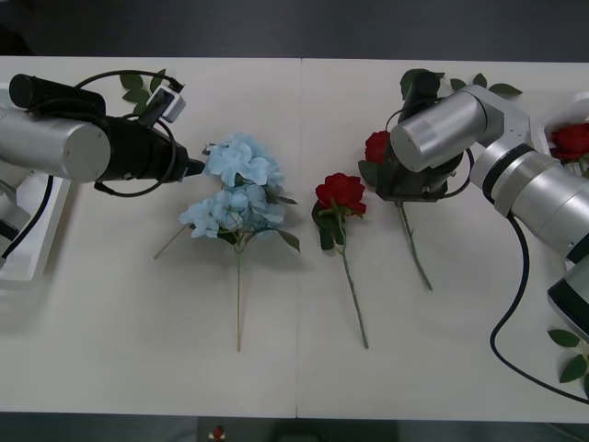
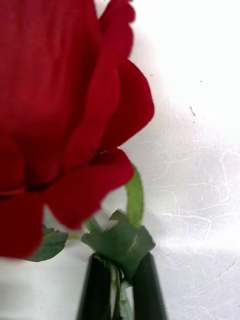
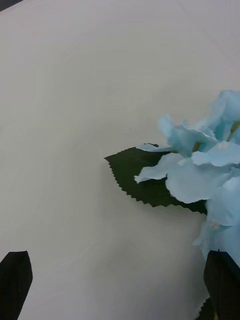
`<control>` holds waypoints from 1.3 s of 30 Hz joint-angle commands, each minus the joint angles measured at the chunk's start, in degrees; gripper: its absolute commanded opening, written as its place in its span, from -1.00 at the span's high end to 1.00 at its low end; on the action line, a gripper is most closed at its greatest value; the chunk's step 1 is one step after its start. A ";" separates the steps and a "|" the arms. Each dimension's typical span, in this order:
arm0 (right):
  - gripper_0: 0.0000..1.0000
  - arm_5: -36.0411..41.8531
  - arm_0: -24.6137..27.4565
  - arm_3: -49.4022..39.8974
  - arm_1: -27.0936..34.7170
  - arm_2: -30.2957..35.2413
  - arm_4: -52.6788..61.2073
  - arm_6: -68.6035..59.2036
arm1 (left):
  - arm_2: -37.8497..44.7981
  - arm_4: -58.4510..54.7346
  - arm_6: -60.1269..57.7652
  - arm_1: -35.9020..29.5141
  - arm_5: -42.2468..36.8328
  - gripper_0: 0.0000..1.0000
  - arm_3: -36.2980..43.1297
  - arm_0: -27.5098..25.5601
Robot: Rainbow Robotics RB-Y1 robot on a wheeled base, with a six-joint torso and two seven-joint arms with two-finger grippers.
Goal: Put the red flowers into the right box and the blue flowers into the left box
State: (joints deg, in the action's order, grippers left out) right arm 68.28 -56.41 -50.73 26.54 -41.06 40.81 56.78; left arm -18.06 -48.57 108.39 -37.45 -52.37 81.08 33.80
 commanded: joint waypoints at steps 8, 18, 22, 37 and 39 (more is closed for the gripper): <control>1.00 -0.43 -3.35 -0.42 1.14 0.37 2.35 5.44 | -0.04 0.85 -2.13 -0.52 1.13 -1.00 7.60 -8.83; 1.00 4.67 -8.45 -2.53 14.68 0.37 15.53 15.81 | 0.04 6.56 -2.66 2.12 1.13 -1.00 6.28 -8.92; 1.00 10.30 -11.09 -2.36 23.99 0.72 20.80 23.11 | 0.04 9.81 -3.36 4.22 1.57 -1.00 3.38 -7.52; 1.00 3.18 -10.38 14.78 37.35 1.86 24.23 43.15 | 0.04 12.19 -3.54 9.32 5.26 -1.00 -3.74 -2.24; 1.00 0.10 -9.77 17.33 36.47 1.86 22.39 43.67 | -0.04 12.36 -3.54 9.41 5.78 -0.53 -3.74 -2.15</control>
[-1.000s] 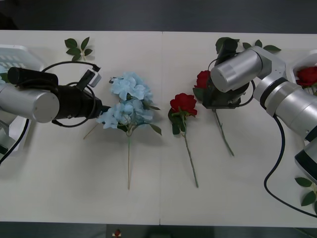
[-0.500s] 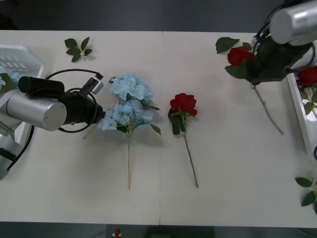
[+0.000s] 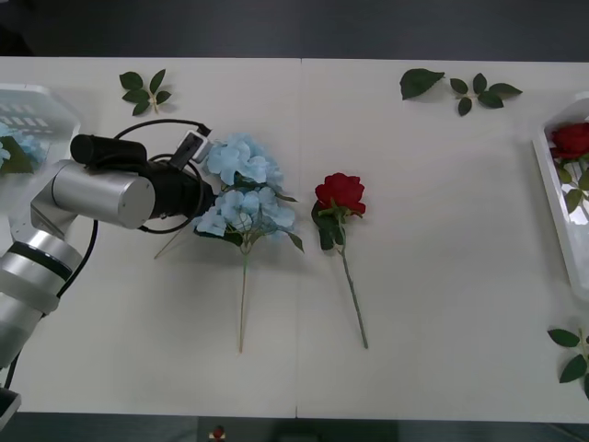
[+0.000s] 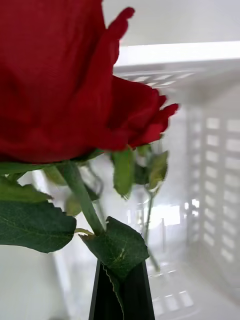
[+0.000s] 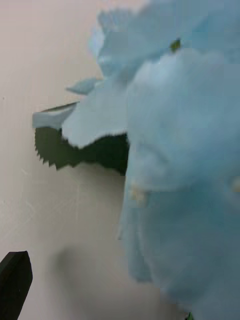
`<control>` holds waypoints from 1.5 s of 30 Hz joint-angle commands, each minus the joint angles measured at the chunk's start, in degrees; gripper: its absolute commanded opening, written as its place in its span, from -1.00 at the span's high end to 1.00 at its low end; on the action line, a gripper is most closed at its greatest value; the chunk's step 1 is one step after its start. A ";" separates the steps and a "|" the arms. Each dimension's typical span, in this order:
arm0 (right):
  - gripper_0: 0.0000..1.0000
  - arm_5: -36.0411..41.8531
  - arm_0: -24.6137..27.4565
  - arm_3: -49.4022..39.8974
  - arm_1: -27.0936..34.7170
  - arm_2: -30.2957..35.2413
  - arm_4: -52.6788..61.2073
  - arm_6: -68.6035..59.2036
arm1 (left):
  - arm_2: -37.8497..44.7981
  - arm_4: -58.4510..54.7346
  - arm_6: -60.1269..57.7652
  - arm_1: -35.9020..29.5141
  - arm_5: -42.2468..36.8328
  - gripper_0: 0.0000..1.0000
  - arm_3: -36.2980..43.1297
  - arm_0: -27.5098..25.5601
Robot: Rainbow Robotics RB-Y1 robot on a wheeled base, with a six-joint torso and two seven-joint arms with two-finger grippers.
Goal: Put the red flowers into the right box and the blue flowers into the left box
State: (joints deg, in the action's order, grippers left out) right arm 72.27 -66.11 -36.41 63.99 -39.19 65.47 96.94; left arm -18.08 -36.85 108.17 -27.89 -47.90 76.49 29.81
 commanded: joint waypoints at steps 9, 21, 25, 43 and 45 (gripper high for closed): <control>1.00 -14.00 3.88 9.78 -4.93 -0.01 -12.73 3.70 | -1.17 1.78 -3.49 -0.32 3.07 1.00 -0.11 1.83; -0.44 -20.24 6.96 10.66 -6.95 0.69 -15.99 4.31 | -1.26 0.90 -3.49 -3.13 3.16 1.00 -0.11 1.83; -0.71 -18.57 6.96 9.52 -6.95 2.19 -14.32 5.72 | -1.17 0.20 -3.67 -5.77 3.16 1.00 1.47 1.83; -0.86 15.00 7.05 -32.76 -2.65 6.58 -4.21 -22.41 | 22.47 -13.25 -5.51 -25.11 -16.53 1.00 15.09 0.68; -0.86 17.55 7.58 -38.56 -2.73 6.58 -3.86 -27.15 | 25.46 -12.99 -5.69 -27.21 -16.44 1.00 14.92 -0.55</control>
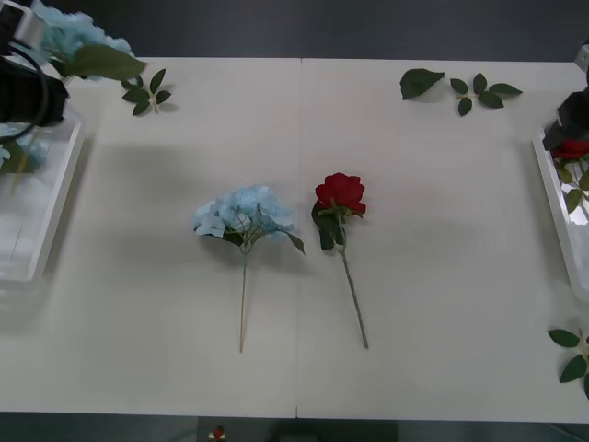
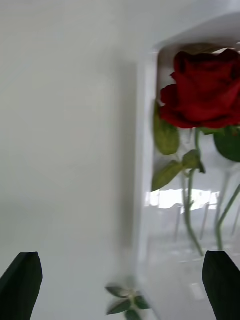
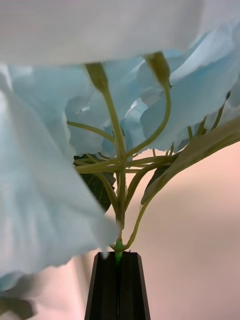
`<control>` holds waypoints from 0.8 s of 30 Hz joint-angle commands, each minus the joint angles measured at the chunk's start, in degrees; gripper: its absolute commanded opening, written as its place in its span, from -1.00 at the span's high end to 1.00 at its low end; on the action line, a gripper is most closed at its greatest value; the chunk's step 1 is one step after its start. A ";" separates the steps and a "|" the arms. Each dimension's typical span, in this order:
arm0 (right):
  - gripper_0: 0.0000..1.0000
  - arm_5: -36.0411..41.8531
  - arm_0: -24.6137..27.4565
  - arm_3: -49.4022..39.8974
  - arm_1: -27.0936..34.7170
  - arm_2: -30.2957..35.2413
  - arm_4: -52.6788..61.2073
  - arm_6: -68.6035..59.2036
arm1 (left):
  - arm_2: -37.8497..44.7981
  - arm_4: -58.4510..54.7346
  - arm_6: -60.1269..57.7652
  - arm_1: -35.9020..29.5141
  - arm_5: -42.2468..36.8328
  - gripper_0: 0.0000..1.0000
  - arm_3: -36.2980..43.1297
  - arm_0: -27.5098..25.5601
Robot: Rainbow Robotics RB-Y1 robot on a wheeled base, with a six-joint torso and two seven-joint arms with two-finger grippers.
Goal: Put the red flowers into the right box and the blue flowers into the left box
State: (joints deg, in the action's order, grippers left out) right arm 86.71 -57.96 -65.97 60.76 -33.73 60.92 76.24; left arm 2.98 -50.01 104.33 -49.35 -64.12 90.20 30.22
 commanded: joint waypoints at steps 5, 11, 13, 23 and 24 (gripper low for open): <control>-0.88 7.77 0.31 -21.57 -2.05 0.50 0.34 -17.62 | 13.63 1.58 -2.20 -10.06 2.16 1.00 1.03 -8.96; -0.91 5.57 0.39 -33.87 -3.89 -7.67 -1.95 -27.81 | 23.03 2.02 -2.64 -10.59 6.37 1.00 0.68 -18.71; -0.91 4.87 0.39 -36.42 -5.47 -11.01 -4.41 -31.07 | 24.26 1.67 -2.82 -10.68 8.22 1.00 -0.46 -20.64; -0.91 -2.07 0.39 -33.26 -18.48 -22.79 -16.10 -37.22 | 18.20 2.20 -2.11 -10.68 15.60 1.00 -15.93 -16.43; -0.91 -2.07 0.39 -32.38 -19.45 -22.79 -16.36 -37.04 | 17.58 2.20 -2.11 -10.68 15.69 1.00 -17.07 -15.55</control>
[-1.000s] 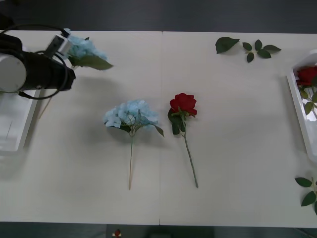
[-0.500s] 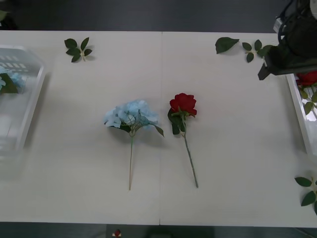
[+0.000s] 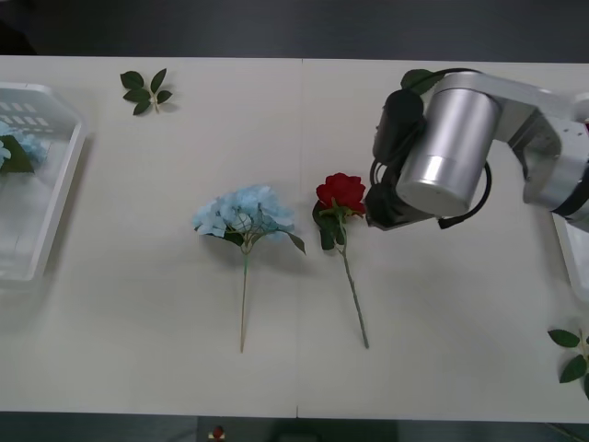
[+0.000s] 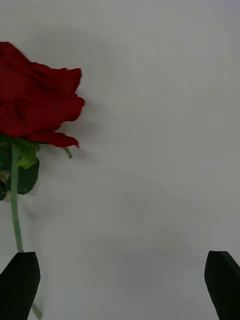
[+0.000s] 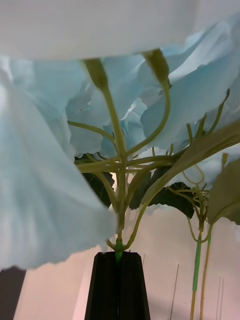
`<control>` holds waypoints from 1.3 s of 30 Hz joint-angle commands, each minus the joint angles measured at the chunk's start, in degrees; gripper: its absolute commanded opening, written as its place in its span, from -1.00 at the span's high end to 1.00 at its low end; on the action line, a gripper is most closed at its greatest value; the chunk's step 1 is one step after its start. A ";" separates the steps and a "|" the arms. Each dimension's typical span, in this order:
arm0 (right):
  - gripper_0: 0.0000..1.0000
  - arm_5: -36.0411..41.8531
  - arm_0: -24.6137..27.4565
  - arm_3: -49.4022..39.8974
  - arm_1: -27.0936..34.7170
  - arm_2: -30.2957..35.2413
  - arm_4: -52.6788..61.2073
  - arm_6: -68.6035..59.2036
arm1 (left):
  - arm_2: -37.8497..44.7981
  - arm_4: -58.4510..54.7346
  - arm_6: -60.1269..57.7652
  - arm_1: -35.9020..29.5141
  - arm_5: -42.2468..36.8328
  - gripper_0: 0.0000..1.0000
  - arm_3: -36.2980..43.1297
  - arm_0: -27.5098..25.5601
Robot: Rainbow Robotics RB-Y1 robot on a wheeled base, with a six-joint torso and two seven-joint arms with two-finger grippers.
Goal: Put the red flowers into the right box and the blue flowers into the left box
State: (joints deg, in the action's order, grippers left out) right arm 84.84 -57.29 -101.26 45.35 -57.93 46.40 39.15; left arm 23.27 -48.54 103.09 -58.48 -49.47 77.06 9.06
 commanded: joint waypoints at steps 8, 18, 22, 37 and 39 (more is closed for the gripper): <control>-0.92 -0.64 -0.01 11.34 -12.92 1.24 -5.88 1.89 | -9.48 0.55 -0.52 -1.46 6.76 1.00 -11.23 10.80; -0.92 -4.07 2.18 14.77 -16.26 -1.48 -9.57 3.91 | -10.27 0.38 -0.52 1.00 8.34 1.00 -11.49 10.71; -0.92 -5.30 3.59 14.77 -16.26 -3.24 -11.33 4.27 | -10.79 -0.33 -0.52 1.18 8.25 0.98 -11.58 10.45; 0.42 -7.67 5.44 19.43 -18.72 -3.86 -14.41 4.88 | -3.15 -16.06 0.45 0.83 -9.33 -0.96 -4.99 6.32; 0.62 -7.76 5.52 19.43 -18.63 -3.77 -14.50 4.88 | -1.48 -18.17 0.71 0.83 -13.19 -1.00 -3.23 5.79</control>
State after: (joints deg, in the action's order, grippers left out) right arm 77.68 -52.11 -81.03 27.33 -62.70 32.34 40.54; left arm 18.03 -65.02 103.10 -56.25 -59.33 70.54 16.51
